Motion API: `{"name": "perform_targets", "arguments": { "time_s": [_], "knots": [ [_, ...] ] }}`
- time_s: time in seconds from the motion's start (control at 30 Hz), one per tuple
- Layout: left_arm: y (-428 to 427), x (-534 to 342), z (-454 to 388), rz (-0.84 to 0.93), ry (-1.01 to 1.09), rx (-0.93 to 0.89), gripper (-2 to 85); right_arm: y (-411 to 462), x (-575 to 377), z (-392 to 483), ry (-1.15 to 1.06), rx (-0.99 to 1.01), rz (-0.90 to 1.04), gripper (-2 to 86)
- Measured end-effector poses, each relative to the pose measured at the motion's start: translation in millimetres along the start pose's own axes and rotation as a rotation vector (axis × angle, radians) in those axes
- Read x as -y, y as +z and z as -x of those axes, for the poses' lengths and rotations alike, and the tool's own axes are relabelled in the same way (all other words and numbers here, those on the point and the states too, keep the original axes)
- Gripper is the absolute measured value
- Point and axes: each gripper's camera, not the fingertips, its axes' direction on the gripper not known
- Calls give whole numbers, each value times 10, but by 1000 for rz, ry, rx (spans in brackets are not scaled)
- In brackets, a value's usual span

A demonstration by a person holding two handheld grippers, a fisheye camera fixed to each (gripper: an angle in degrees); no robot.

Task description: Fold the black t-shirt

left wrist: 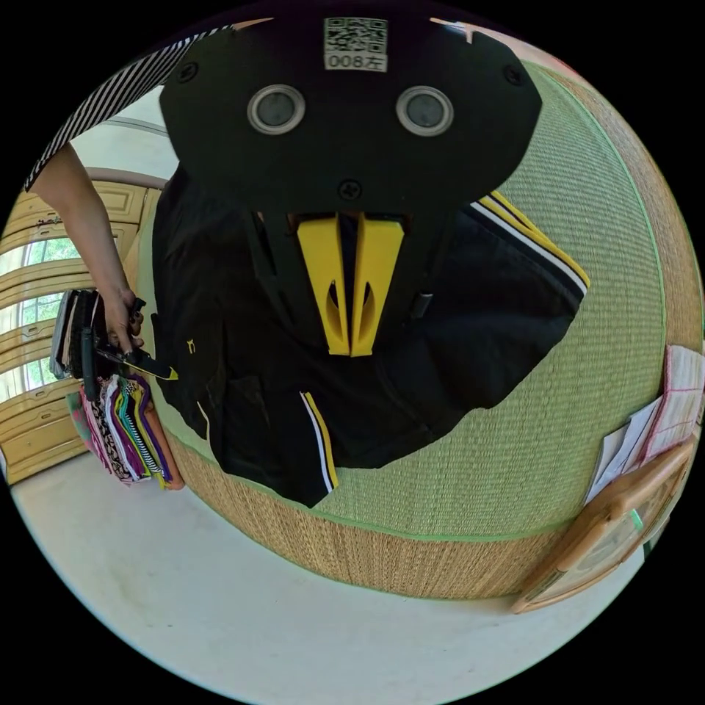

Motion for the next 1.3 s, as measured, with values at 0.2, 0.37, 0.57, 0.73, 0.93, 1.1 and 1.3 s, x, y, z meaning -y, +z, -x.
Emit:
{"name": "perform_targets", "arguments": {
  "time_s": [0.2,0.37,0.57,0.73,0.93,1.1,1.3],
  "knots": [
    [-40,374,52,-1,42,64,1,29,218,-320,33,52,-23,-6],
    [-95,683,62,4,88,158,1,90,442,-637,87,109,-16,-6],
    [-329,403,368,-57,17,99,3,142,444,-837,96,122,-12,-6],
    [-629,-388,731,-66,-29,-91,14,16,43,-1061,92,166,-78,-6],
    [-1010,-1661,1238,42,-119,-270,59,-218,-1048,-1476,87,288,-100,-4],
    [-1262,-2507,1521,90,-205,-348,77,-305,-2162,-1752,180,359,-39,5],
    [-1247,-2806,1779,118,-203,-371,87,-368,-3294,-1960,368,465,-8,43]
  ]
}}
